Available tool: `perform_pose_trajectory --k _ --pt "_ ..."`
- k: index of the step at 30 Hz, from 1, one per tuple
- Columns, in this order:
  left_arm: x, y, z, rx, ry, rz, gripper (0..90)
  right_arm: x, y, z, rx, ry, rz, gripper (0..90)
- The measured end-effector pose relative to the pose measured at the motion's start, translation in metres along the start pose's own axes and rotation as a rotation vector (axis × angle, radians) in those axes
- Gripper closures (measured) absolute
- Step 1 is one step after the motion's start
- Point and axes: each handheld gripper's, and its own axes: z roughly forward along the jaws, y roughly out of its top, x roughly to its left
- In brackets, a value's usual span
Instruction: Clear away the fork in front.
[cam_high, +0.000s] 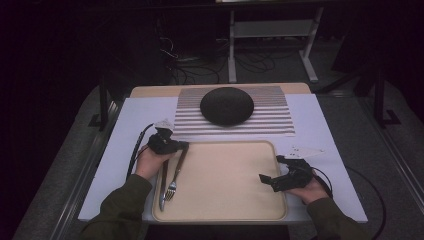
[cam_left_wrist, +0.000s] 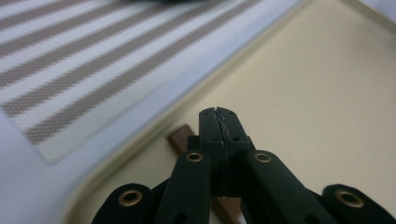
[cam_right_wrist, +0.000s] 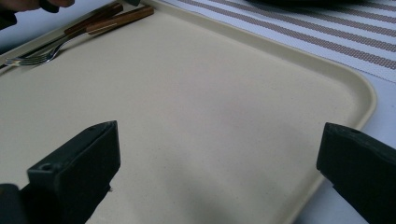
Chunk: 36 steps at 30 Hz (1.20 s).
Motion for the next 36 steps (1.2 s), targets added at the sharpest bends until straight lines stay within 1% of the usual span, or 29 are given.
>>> perform_pose_trajectory --k 1,2,4,6,10,11,12,14,19,21,25,27,28,29,30,32,33,36 --pt "0.0 0.0 0.0 0.0 0.0 0.0 90.0 0.0 0.0 0.0 -0.001 0.0 0.0 0.0" --pt "-0.004 -0.003 0.003 0.03 0.0 0.014 90.0 0.0 0.0 0.001 -0.001 -0.001 0.001 0.0" --pt "-0.006 -0.005 0.005 0.041 -0.005 0.015 90.0 0.0 0.0 0.001 0.002 -0.001 -0.001 0.0" --pt "-0.006 -0.006 0.005 0.056 0.013 0.019 90.0 0.0 0.0 0.001 0.001 -0.002 0.001 0.0" --pt "-0.005 -0.01 0.001 0.054 0.018 0.007 90.0 0.0 0.0 0.0 -0.001 -0.003 0.003 0.0" --pt "-0.003 -0.012 -0.003 0.066 0.03 -0.003 90.0 0.0 0.0 0.0 -0.002 -0.002 0.001 0.0" --pt "-0.003 -0.013 -0.005 0.066 0.037 -0.007 90.0 0.0 0.0 0.0 -0.002 -0.002 0.002 0.0" --pt "-0.001 -0.016 -0.009 0.054 0.034 -0.018 90.0 0.0 0.0 -0.001 -0.002 0.0 0.0 0.0" --pt "0.0 -0.02 -0.017 0.044 0.035 -0.019 90.0 0.001 -0.001 -0.001 -0.004 0.0 0.0 0.0" --pt "-0.001 -0.02 -0.022 0.026 0.024 -0.014 90.0 0.001 -0.001 -0.001 -0.003 -0.001 -0.003 0.0" --pt "-0.003 -0.022 -0.031 -0.003 0.022 -0.009 82.4 0.001 -0.001 -0.001 -0.004 -0.001 -0.001 0.0" --pt "-0.003 -0.023 -0.035 -0.011 0.018 -0.008 75.7 0.001 -0.001 -0.001 -0.005 -0.003 0.005 0.0" --pt "-0.003 -0.024 -0.037 -0.014 0.015 -0.006 74.0 0.001 -0.001 -0.001 -0.005 -0.003 0.006 0.0" --pt "-0.003 -0.025 -0.04 -0.019 0.014 0.0 71.4 0.001 -0.001 -0.001 -0.005 -0.003 0.004 0.0" --pt "-0.003 -0.025 -0.042 -0.029 0.019 -0.002 67.5 0.001 -0.001 -0.001 -0.004 -0.002 0.001 0.0" --pt "-0.002 -0.026 -0.046 -0.035 0.015 -0.002 63.7 0.001 -0.001 -0.001 -0.004 -0.002 0.002 0.0" --pt "-0.001 -0.026 -0.047 -0.043 0.017 -0.003 60.6 0.001 -0.001 -0.001 -0.004 -0.002 0.002 0.0" --pt "0.002 -0.024 -0.049 -0.057 0.019 0.003 46.4 0.001 -0.001 -0.001 -0.006 -0.003 0.005 0.0"
